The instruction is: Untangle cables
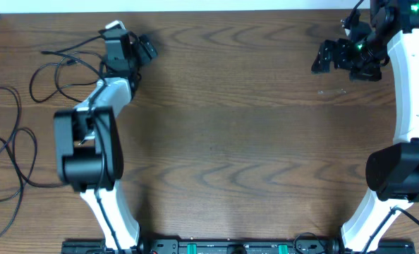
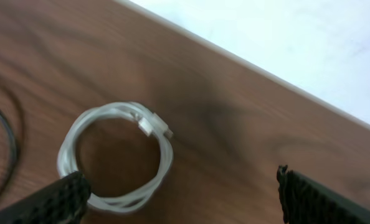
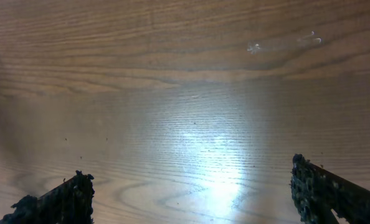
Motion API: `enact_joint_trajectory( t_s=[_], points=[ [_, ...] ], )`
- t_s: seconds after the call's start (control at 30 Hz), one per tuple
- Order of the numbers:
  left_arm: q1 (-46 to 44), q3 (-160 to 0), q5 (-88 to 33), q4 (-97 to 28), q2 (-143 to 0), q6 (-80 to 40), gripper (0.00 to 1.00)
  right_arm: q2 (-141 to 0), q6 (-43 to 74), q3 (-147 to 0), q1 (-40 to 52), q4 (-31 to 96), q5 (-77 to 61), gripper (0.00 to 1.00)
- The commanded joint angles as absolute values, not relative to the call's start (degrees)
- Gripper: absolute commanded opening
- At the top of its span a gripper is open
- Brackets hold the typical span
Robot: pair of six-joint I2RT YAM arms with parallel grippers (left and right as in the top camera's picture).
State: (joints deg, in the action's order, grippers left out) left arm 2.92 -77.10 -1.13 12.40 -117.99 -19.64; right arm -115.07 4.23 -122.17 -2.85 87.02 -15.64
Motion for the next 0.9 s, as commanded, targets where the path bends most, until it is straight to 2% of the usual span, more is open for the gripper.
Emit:
enact_joint_trajectory(
  t_s=[0.0, 0.33, 0.53, 0.73, 0.87],
  points=[
    [3.25, -77.58, -0.62, 8.62, -106.65, -18.04, 0.97, -115.42, 3.53, -122.13, -2.5, 86.56, -15.62, 0.99],
    [3.25, -77.58, -0.62, -24.05, -77.12, -18.06, 0.97, -113.32, 1.37, -123.76, -2.5, 85.76, -16.67, 0.98],
    [3.2, -77.58, -0.69, -39.79, -66.65, -18.09, 0.98, -108.16, 1.17, -124.22, -2.0, 86.24, -15.38, 0.95],
    [3.2, -77.56, -0.82, -48.6, -63.53, -18.11, 0.97, -102.45, 1.21, -124.22, -0.67, 88.23, -10.55, 0.93],
    [3.2, -77.56, -0.8, -49.3, -63.94, -18.09, 0.98, -98.61, 3.09, -124.16, 0.23, 89.17, -7.68, 0.94]
  ],
)
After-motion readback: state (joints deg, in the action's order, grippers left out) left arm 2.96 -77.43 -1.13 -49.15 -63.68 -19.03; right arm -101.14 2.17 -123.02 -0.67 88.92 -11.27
